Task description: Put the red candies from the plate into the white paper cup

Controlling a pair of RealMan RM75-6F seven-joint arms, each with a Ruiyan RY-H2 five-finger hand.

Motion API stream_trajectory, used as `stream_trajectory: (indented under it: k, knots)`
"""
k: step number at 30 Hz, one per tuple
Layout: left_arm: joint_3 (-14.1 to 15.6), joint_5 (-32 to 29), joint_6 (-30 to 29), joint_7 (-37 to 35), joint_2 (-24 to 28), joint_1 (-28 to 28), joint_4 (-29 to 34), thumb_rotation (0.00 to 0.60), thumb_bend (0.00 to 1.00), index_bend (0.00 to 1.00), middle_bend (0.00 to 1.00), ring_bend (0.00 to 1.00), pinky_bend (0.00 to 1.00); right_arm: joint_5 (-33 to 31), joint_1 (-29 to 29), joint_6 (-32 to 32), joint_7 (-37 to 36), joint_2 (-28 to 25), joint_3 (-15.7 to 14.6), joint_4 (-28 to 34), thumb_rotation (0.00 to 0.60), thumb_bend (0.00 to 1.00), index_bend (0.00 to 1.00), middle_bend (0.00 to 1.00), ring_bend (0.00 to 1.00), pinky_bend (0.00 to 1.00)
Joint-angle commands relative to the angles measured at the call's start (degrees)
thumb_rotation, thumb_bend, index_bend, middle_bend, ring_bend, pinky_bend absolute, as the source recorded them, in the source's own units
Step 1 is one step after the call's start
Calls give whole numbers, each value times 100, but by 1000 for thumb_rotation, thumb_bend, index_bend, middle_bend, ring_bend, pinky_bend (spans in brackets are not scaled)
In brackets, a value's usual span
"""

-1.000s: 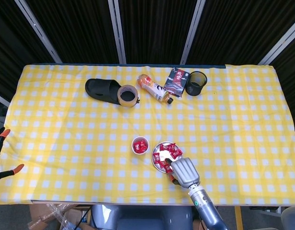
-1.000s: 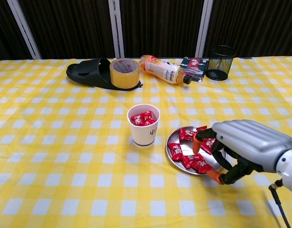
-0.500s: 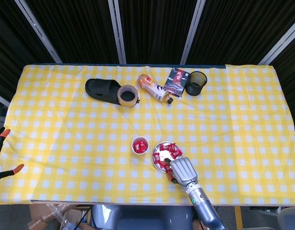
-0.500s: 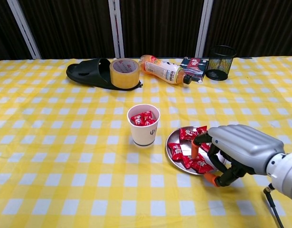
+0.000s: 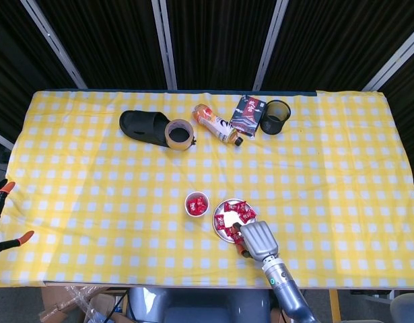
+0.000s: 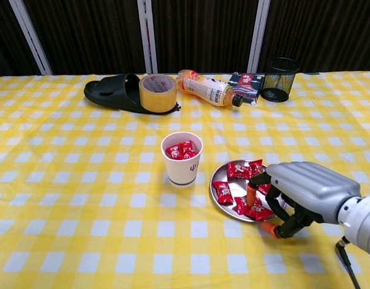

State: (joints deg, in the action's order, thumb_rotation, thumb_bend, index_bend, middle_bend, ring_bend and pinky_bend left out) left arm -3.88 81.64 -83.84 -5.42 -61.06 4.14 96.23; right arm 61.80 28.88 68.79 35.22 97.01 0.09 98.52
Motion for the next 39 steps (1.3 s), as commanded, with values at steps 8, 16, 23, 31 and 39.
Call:
stream_trajectory:
  k: [8,16,23,31,39]
  knots:
    - [1,1,-5,3,-4,-3,1,600,47,0,0,0,0,136,-61,6,-121,-78,47,83,600,448,508,790,941,837]
    - [3,14,-14,-1,-6,-5,-1,600,46,0,0,0,0,256,-106,49,-186,-220,112,239,600,455,514,790,941,837]
    - [3,6,-3,1,-3,-2,6,600,46,0,0,0,0,369,-116,168,-219,-517,287,632,600,455,516,790,940,837]
    - [15,16,23,23,3,10,2,600,47,0,0,0,0,280,77,264,-79,-915,865,1496,600,454,516,790,940,837]
    - [22,-4,71,38,11,24,-6,600,47,0,0,0,0,-210,565,89,460,-789,1314,1767,600,456,516,790,940,837]
